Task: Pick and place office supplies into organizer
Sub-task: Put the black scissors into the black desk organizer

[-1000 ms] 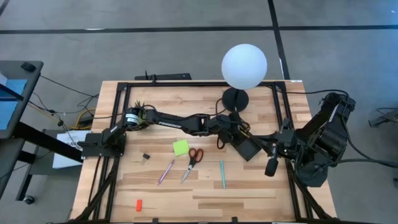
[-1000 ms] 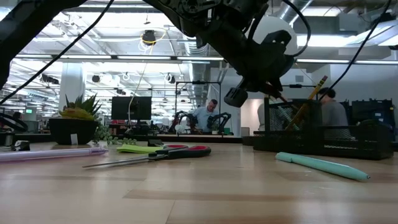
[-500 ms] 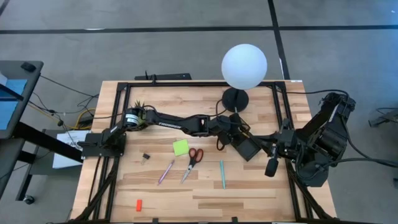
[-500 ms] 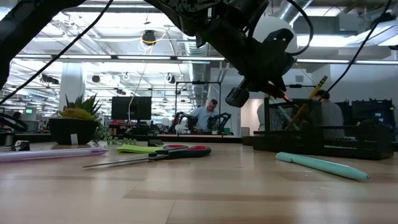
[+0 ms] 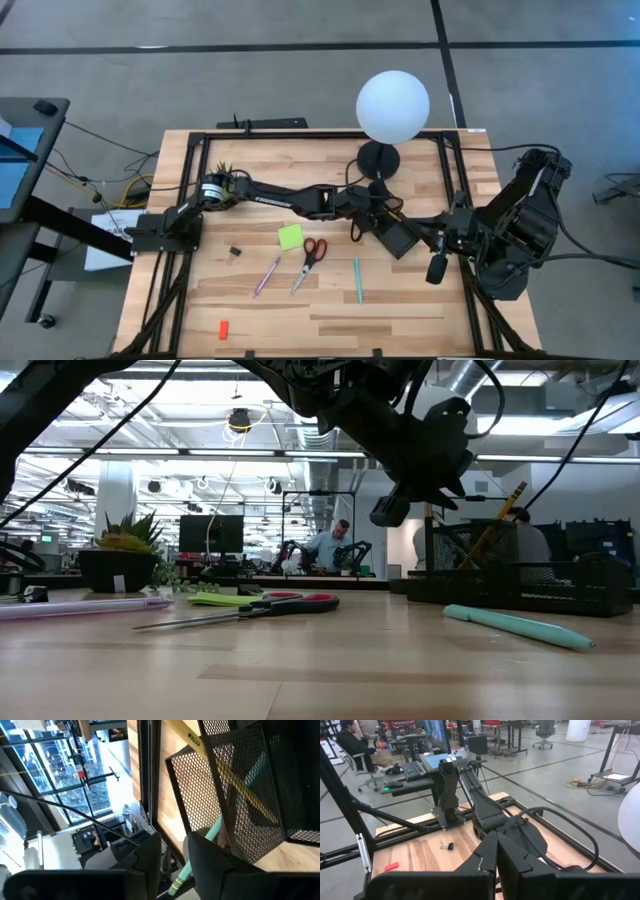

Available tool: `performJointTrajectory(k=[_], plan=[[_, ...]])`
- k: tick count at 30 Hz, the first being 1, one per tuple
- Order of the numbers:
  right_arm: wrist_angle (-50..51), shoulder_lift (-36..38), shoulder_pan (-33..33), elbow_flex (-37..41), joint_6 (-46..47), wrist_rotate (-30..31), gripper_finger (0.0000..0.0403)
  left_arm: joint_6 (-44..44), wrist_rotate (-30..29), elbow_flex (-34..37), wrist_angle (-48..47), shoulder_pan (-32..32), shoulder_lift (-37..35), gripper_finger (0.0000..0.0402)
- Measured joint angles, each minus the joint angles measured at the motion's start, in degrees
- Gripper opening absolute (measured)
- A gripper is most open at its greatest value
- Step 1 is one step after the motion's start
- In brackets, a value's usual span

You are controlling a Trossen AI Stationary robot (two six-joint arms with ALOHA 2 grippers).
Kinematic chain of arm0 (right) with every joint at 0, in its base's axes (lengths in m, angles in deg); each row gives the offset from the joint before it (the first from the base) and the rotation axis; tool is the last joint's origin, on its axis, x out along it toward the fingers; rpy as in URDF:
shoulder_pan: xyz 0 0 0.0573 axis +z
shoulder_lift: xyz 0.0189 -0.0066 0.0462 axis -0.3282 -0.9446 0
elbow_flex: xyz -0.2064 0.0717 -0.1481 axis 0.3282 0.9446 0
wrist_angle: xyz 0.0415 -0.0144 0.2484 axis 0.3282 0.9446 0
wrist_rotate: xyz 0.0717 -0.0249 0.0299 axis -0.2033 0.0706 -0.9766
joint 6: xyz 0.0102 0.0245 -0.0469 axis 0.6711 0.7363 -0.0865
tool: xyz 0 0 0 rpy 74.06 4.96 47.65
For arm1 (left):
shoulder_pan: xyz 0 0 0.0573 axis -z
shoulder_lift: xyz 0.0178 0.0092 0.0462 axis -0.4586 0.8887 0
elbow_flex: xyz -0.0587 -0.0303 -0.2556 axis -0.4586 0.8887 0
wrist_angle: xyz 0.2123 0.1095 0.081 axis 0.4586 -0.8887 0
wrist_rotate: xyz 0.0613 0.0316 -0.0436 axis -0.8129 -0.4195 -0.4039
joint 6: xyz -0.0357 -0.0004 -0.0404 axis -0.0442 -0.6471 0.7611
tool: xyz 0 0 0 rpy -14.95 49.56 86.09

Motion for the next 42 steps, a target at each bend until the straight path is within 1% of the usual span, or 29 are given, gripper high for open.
performJointTrajectory(k=[2, 4, 7, 9, 12, 15, 18, 21, 25, 27, 29, 30, 32, 34, 35, 36, 37, 39, 41, 42], plan=[[0.0, 0.0, 0.0, 0.0, 0.0, 0.0, 0.0000, 0.2, -1.4, 0.0, 0.1, 0.1, 0.0, 0.0092], [0.0, 0.0, 0.0, 0.0, 0.0, 0.0, 0.0000, -1.2, -4.7, 0.0, 0.5, 0.4, 0.0, 0.0092], [0.0, 0.0, 0.0, 0.0, 0.0, 0.0, 0.0000, -6.4, -13.0, 0.0, 2.8, 1.3, 0.0, 0.0092], [-0.3, 0.0, 0.0, 0.0, 0.4, 0.0, 0.0000, -6.1, -18.3, 0.0, 3.4, 2.0, -0.4, 0.0092], [-3.3, 0.0, 0.0, 0.0, 4.9, 0.0, 0.0000, 0.5, -23.9, -1.8, 2.0, 2.8, -1.8, 0.0091], [-5.6, 0.0, 0.0, 0.0, 6.8, 0.0, 0.0000, 4.1, -30.5, -4.7, 0.3, 3.7, -4.4, 0.0091], [-6.9, 0.0, -0.3, 0.0, 6.1, 0.0, 0.0000, 10.4, -32.6, -7.0, -3.5, 4.5, -8.8, 0.0091], [-6.9, 0.0, -0.5, 0.0, 6.0, 0.0, 0.0000, 18.6, -33.1, -8.6, -11.1, 4.7, -15.0, 0.0091], [-6.4, 0.0, -2.3, 0.0, 5.9, 0.0, 0.0000, 34.0, -34.3, -10.5, -27.3, 4.7, -25.1, 0.0091], [-6.4, 0.0, -3.5, 0.0, 5.9, 0.0, 0.0000, 44.5, -34.1, -10.6, -35.8, 4.8, -30.7, 0.0091], [-6.0, 0.0, -4.6, 0.0, 5.9, 0.0, 0.0000, 58.1, -31.0, -10.6, -43.6, 4.9, -36.5, 0.0091], [-5.9, 0.0, -5.3, 0.0, 5.9, 0.0, 0.0000, 66.1, -28.1, -10.6, -48.2, 4.9, -39.2, 0.0091], [-6.1, 0.0, -6.4, 0.0, 5.9, 0.0, 0.0000, 83.6, -20.2, -10.7, -56.0, 4.5, -44.3, 0.0091], [-6.4, 0.0, -7.4, 0.0, 5.9, -0.1, 0.0000, 101.1, -11.5, -10.7, -64.4, 4.0, -48.1, 0.0091], [-6.4, 0.0, -7.9, 0.0, 5.9, -0.2, 0.0000, 108.0, -8.1, -10.7, -68.3, 3.9, -49.5, 0.0091], [-6.4, 0.0, -8.4, 0.0, 5.9, -0.4, 0.0000, 113.1, -6.0, -10.4, -71.5, 4.0, -50.4, 0.0091], [-6.4, 0.0, -9.1, 0.0, 5.9, -1.0, 0.0000, 116.7, -5.4, -9.7, -74.1, 4.4, -51.3, 0.0091], [-6.4, 0.0, -10.4, 0.0, 5.9, -3.0, 0.0000, 119.7, -5.8, -6.8, -77.6, 5.8, -52.4, 0.0091], [-6.3, 0.0, -11.8, 0.0, 5.2, -4.2, 0.0000, 121.2, -5.4, -2.9, -77.9, 6.5, -52.5, 0.0091], [-6.3, 0.0, -12.6, 0.0, 4.3, -4.2, 0.0000, 122.0, -4.0, -0.4, -77.3, 6.7, -52.2, 0.0091]])
